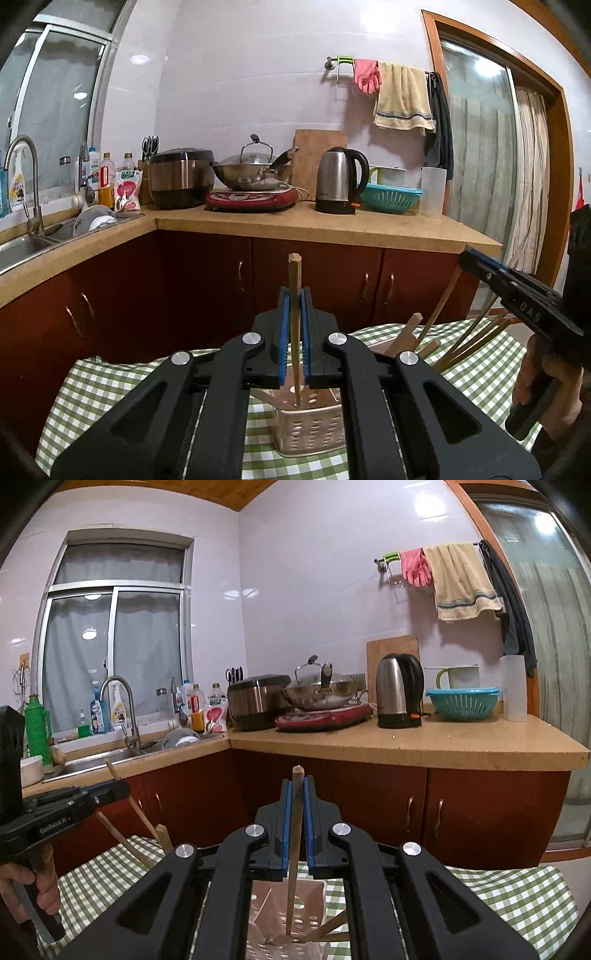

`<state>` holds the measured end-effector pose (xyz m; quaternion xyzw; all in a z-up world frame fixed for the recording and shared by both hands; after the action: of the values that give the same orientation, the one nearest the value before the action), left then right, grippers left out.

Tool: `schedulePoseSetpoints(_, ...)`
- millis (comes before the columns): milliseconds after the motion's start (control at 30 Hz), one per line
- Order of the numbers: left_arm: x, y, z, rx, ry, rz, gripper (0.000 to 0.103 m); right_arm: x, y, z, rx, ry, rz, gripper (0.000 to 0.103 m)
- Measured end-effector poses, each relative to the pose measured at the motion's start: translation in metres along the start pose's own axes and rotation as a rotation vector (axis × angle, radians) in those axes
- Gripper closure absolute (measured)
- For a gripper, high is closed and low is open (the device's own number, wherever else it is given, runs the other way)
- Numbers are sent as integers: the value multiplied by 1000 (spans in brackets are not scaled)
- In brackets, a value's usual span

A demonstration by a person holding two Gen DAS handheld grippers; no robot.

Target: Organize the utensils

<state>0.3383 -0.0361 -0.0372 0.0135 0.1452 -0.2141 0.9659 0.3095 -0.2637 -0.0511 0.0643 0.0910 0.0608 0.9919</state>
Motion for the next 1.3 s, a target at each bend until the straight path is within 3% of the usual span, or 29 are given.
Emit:
schedulePoseSetpoints(567,-3,7,5,12,-10,10,97,6,1,-10,-13,26,-14,95)
schedulePoseSetpoints(733,7,8,-2,-1,36,4,97,6,1,-10,-11,28,-15,90)
schedulePoseSetpoints(800,9,12,-5,-27,42,0,91,6,1,-10,-11,25,-16,85)
schedulePoseSetpoints(867,9,15,-6,-52,41,-4,69,6,1,-11,-12,24,-17,82)
schedulePoseSetpoints(933,7,19,-6,-70,26,2,56,4,2,-10,-14,16,-22,74)
schedulePoseSetpoints(1000,5,19,-4,-69,20,6,56,2,1,-9,-11,4,-27,66)
schedulePoseSetpoints(1300,-16,10,3,-10,-38,72,34,-23,2,2,-19,-36,-46,57)
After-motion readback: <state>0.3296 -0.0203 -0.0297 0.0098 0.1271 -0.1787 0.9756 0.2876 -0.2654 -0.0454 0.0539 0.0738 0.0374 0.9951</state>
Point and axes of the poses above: each gripper's, at about its wrist camera, not at the fingertips, and x roughly the way its jaws point, y to its left, z to its top, the point moved 5 cm from there along x, roughly the way its jaws point, and after that the axes turned 4 degrees about -z, right-handed, at the moved point
